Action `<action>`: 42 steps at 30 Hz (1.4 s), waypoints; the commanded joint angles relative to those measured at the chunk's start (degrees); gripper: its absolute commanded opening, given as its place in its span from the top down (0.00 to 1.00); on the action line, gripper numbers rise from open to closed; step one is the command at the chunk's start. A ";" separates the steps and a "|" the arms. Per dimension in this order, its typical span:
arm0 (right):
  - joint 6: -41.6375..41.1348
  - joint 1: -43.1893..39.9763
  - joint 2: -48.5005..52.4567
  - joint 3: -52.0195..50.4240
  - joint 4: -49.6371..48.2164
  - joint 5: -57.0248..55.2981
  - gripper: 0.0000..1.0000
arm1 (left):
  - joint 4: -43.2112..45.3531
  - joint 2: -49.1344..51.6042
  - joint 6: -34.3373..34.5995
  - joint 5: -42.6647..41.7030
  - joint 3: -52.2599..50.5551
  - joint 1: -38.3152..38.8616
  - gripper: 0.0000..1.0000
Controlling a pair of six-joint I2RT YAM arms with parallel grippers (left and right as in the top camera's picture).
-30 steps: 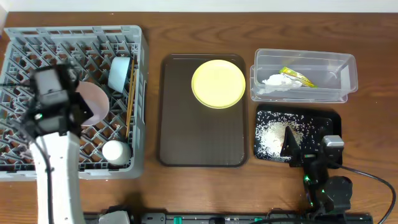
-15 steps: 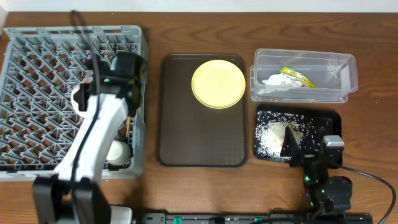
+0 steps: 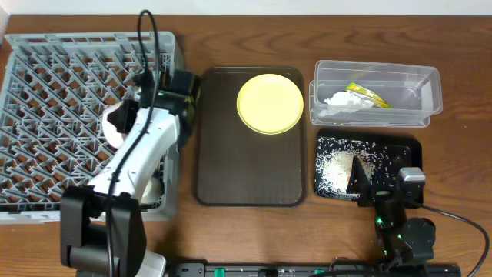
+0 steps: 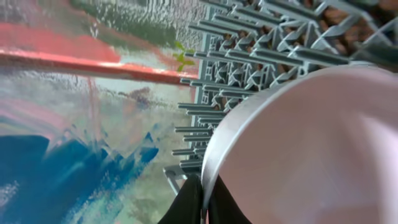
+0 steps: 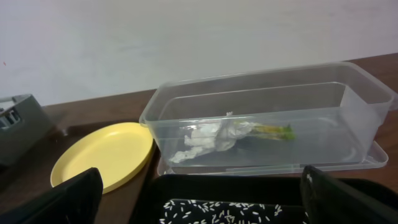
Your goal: Sort waste into correct bins and load items into the dishwasher
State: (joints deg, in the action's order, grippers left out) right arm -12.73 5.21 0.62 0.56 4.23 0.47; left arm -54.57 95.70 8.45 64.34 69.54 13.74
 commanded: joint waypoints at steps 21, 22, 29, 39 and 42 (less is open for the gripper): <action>0.81 -0.26 -0.24 -0.24 0.02 -0.22 0.01 | -6.19 0.00 9.22 12.15 -1.81 1.70 0.94; 0.81 -0.28 -0.24 -0.24 0.02 -0.22 0.01 | -5.97 0.00 9.25 12.17 -1.81 1.70 0.94; 0.81 -0.28 -0.24 -0.24 0.02 -0.22 0.01 | -8.28 0.00 10.14 5.25 -1.84 1.70 0.94; 0.81 -0.26 -0.24 -0.24 0.02 -0.22 0.01 | -10.84 0.04 14.84 4.33 -4.35 1.51 0.94; 0.81 -0.28 -0.24 -0.24 0.02 -0.22 0.01 | -10.73 0.04 14.82 1.99 -4.72 1.90 0.94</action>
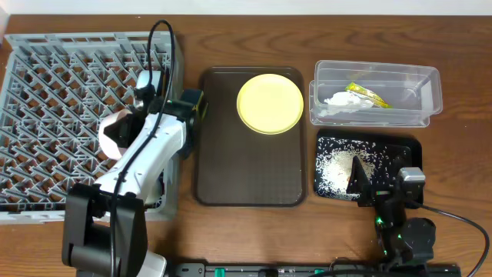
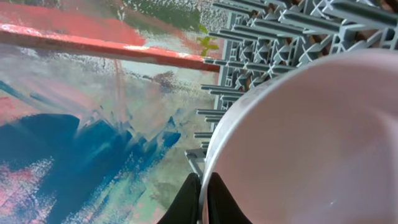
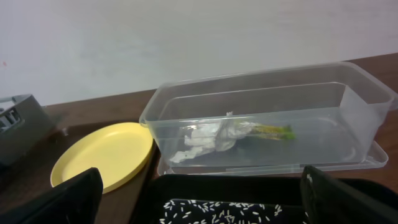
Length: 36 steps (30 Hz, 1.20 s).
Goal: Sort waste into correct bins and load items into the dishwasher
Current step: 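Reach the left gripper to the yellow plate edge and grasp it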
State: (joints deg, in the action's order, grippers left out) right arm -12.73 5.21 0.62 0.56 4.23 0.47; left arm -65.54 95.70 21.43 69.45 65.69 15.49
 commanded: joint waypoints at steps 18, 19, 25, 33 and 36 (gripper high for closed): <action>0.81 -0.28 -0.24 -0.24 0.02 -0.22 0.01 | -2.01 -0.02 1.01 -10.80 1.31 12.46 0.28; 0.81 -0.28 -0.24 -0.24 0.02 -0.22 0.01 | -2.60 -0.02 0.72 -13.60 2.14 13.14 0.26; 0.81 -0.26 -0.24 -0.24 0.02 -0.22 0.01 | -3.80 -0.50 0.70 -31.52 10.03 17.49 0.21; 0.81 -0.28 -0.24 -0.24 0.00 -0.22 0.01 | 12.83 -1.44 -0.22 -51.45 15.02 18.32 0.10; 0.81 -0.28 -0.24 -0.24 0.02 -0.22 0.01 | 22.34 -0.66 -1.42 -56.22 14.95 17.79 0.09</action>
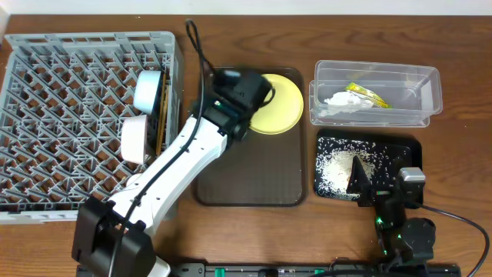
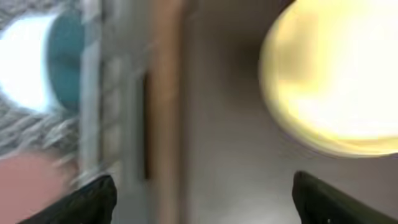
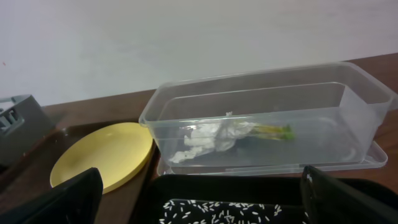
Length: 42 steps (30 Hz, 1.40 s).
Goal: Sort waste into correct bins and load items into the dishwasher
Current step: 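Reach the left gripper to the yellow plate edge and grasp it, then lift the yellow plate and carry it into the dish rack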
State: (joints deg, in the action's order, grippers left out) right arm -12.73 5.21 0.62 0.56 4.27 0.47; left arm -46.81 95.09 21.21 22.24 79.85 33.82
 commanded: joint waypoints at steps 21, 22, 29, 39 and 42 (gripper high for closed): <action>0.81 -0.26 -0.24 -0.24 -0.02 -0.22 0.01 | 22.10 21.86 -1.01 -30.38 0.79 -10.99 0.30; 0.81 -0.28 -0.24 -0.24 -0.04 -0.22 0.01 | 22.25 22.77 -0.96 -30.38 0.76 -11.04 0.31; 0.81 -0.26 -0.24 -0.24 -0.02 -0.22 0.01 | 23.58 25.35 -0.96 -30.16 0.76 -11.15 0.37; 0.81 -0.26 -0.24 -0.24 -0.04 -0.22 0.01 | 20.68 24.92 -1.07 -28.65 0.55 -11.15 0.94; 0.81 -0.28 -0.24 -0.24 -0.02 -0.22 0.01 | 16.48 21.18 -4.74 -27.56 1.16 -11.15 0.94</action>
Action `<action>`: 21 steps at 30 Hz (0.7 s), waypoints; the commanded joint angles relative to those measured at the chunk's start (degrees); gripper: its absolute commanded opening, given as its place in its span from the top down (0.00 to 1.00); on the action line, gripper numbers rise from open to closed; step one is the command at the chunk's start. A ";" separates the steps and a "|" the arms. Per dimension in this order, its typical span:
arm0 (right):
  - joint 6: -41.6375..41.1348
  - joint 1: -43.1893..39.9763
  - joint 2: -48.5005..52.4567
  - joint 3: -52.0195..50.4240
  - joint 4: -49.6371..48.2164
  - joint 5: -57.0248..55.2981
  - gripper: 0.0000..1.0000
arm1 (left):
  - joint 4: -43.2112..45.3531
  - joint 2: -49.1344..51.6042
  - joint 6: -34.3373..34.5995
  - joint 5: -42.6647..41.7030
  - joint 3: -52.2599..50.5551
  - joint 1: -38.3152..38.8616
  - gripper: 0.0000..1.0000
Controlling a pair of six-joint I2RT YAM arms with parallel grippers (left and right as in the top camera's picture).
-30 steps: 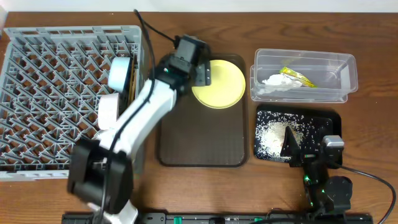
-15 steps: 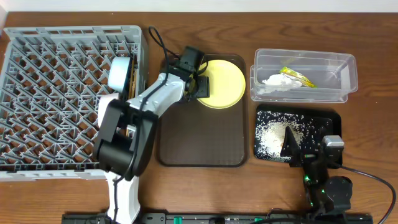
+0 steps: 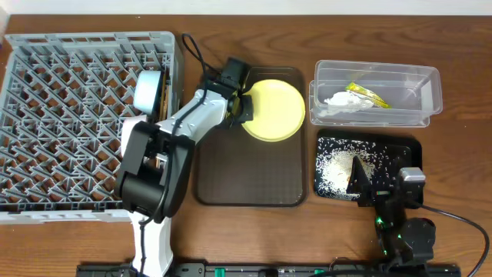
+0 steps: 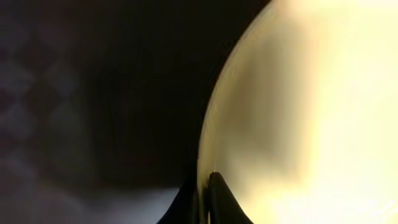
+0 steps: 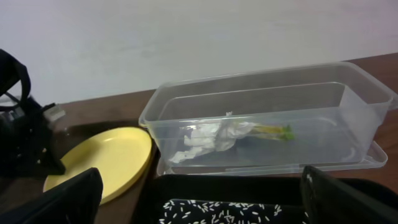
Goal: Sort waste into correct bins and load items into the dishwasher
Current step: 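Lift the yellow plate and carry it into the dish rack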
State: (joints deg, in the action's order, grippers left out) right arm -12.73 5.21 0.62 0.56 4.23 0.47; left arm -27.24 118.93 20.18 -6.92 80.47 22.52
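A yellow plate (image 3: 274,111) lies on the dark brown tray (image 3: 246,173); it also shows in the left wrist view (image 4: 311,106) and the right wrist view (image 5: 106,162). My left gripper (image 3: 239,105) is at the plate's left edge, shut on its rim (image 4: 204,182). The grey dish rack (image 3: 69,115) on the left holds a blue-rimmed dish (image 3: 147,91) standing on edge. My left arm covers the rack's near right part. My right gripper (image 5: 199,202) rests open over the black bin of rice (image 3: 338,165), nothing between its fingers (image 5: 53,199).
A clear plastic bin (image 3: 377,94) at the back right holds a crumpled tissue (image 3: 338,100) and a yellow-green wrapper (image 3: 367,94). My left arm's black cable (image 3: 192,48) loops over the rack's right wall. The table's far edge runs behind the bins.
My left gripper was open above the tray, left of the yellow plate. Now it is shut on the plate's left rim, and the plate sits slightly nearer the front.
My left gripper held a pink bowl at the rack's right side at the two oldest moments. Then the bowl stood on edge in the rack beside the blue-rimmed dish, and the gripper was open over the tray. Now it grips the yellow plate. My right arm has stayed still.
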 commanded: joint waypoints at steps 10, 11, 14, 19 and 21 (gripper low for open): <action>0.81 -0.26 -0.24 -0.24 0.02 -0.22 0.01 | -23.02 -30.42 -11.21 34.67 5.05 0.13 0.94; 0.81 -0.28 -0.24 -0.24 0.02 -0.22 0.01 | -24.00 -32.83 -12.96 38.77 5.05 0.04 0.94; 0.81 -0.26 -0.24 -0.24 0.02 -0.22 0.01 | -25.18 -38.27 -19.61 51.15 5.05 -0.68 0.94; 0.81 -0.26 -0.24 -0.24 0.02 -0.22 0.01 | -22.29 -42.99 -29.46 65.57 5.05 -4.83 0.94; 0.81 -0.28 -0.24 -0.24 0.02 -0.22 0.01 | -22.18 -43.52 -29.35 65.55 5.05 -8.11 0.94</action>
State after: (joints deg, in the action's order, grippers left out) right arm -12.73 5.21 0.62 0.56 4.25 0.45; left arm -49.56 75.35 -3.75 48.80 85.82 17.78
